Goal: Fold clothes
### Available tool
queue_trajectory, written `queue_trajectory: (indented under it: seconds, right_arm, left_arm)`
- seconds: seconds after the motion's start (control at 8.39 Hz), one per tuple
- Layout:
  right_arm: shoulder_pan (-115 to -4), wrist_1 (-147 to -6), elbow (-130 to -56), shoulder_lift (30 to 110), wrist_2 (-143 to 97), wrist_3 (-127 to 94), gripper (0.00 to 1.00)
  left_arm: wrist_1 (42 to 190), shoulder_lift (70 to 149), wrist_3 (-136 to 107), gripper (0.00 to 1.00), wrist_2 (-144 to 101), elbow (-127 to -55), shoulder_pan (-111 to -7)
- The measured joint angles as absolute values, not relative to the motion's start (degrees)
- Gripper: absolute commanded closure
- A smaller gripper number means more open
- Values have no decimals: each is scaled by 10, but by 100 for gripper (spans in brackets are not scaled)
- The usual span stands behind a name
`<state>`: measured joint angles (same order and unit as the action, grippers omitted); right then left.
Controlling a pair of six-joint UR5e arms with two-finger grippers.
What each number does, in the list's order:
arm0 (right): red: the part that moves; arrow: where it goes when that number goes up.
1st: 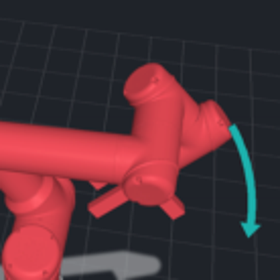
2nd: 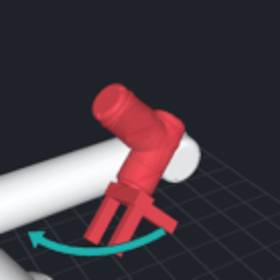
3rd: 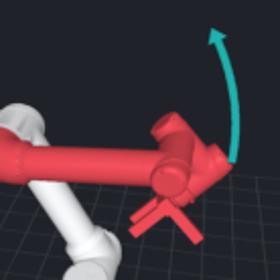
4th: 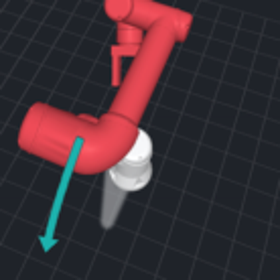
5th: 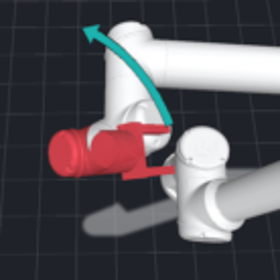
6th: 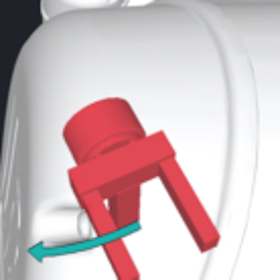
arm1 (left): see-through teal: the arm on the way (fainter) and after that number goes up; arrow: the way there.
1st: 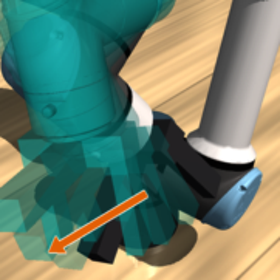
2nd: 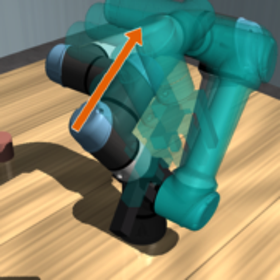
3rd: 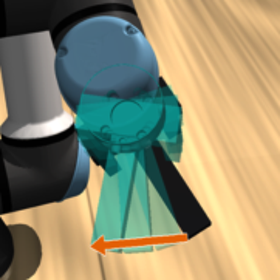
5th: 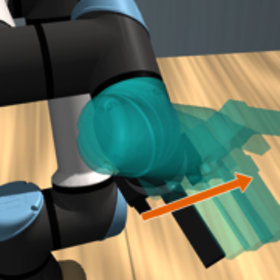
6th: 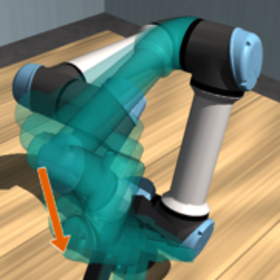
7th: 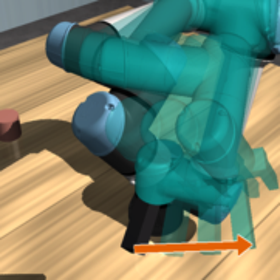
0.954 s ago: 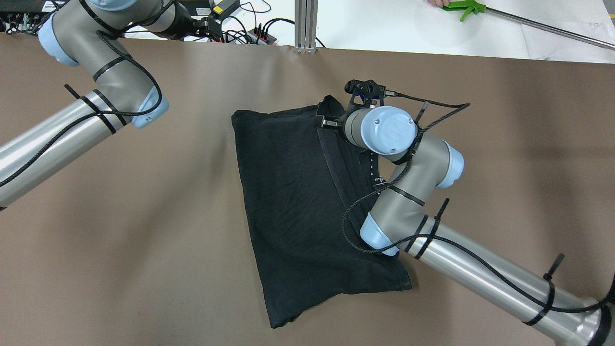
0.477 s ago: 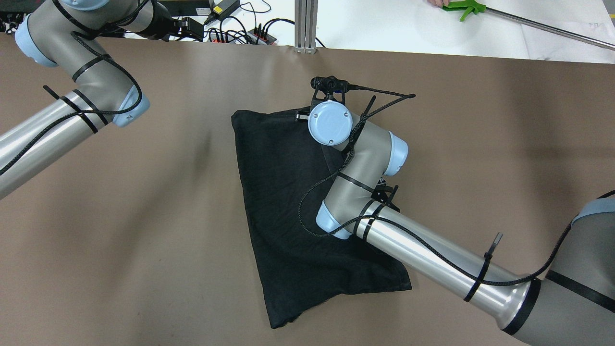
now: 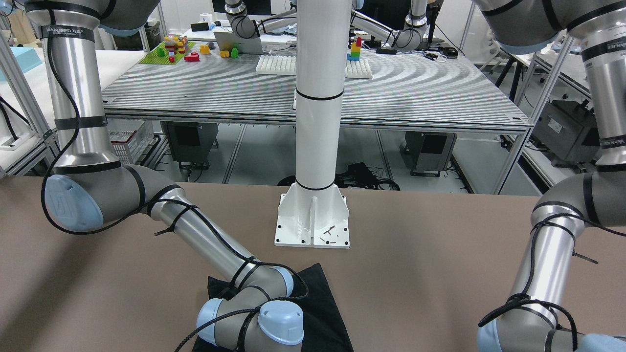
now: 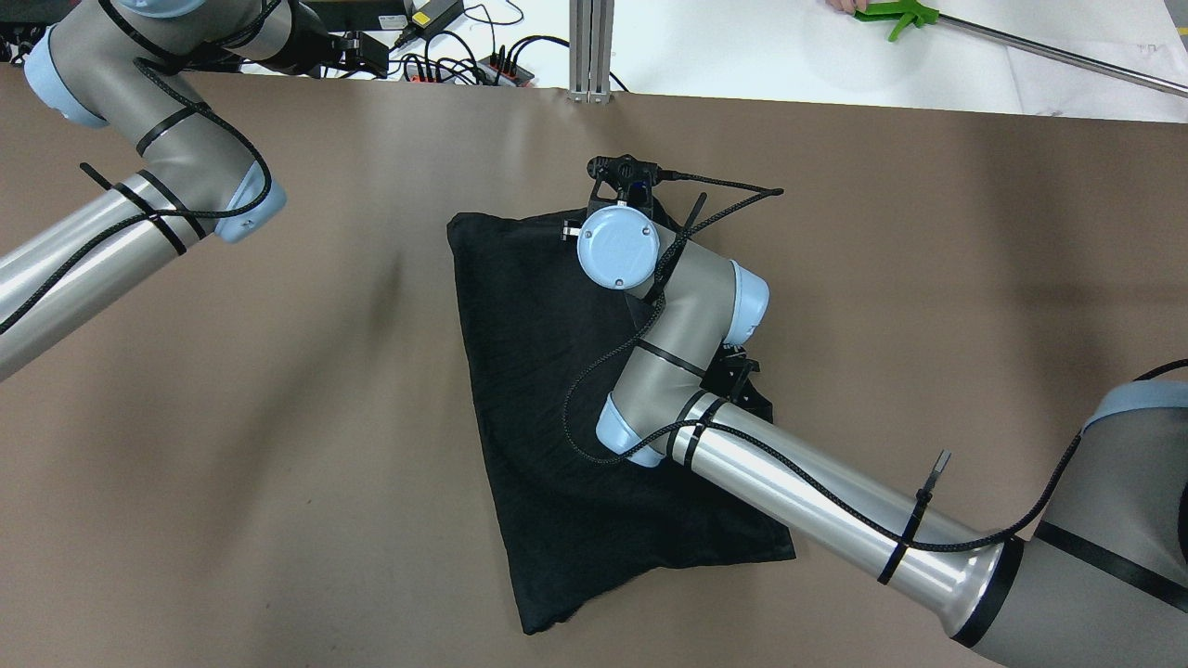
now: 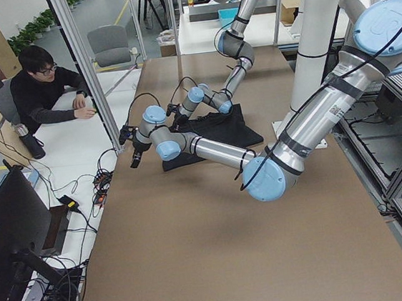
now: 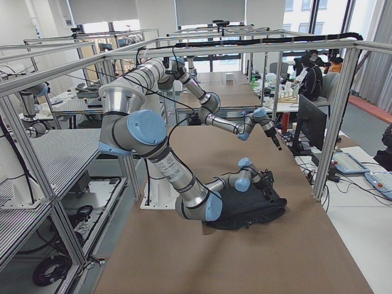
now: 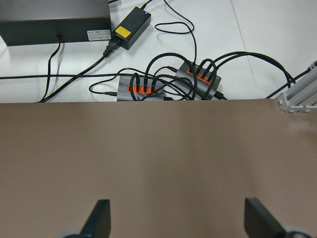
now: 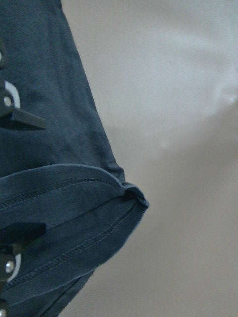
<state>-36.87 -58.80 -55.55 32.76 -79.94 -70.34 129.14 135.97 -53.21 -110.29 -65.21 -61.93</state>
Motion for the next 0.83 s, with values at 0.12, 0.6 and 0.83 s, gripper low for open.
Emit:
queue_trajectory:
  seconds: [0.12, 0.6, 0.83]
  right_arm:
    - [-368, -588, -554, 327, -798, -703, 49]
    - [-368, -588, -529, 315, -788, -694, 43]
    - [-368, -588, -518, 308, -783, -682, 56]
  left_arm:
    - [1291, 1360, -532, 5, -1102, -652, -620]
    - [1291, 1360, -533, 5, -1101, -651, -622]
    - [1291, 1360, -532, 5, -1101, -651, -623]
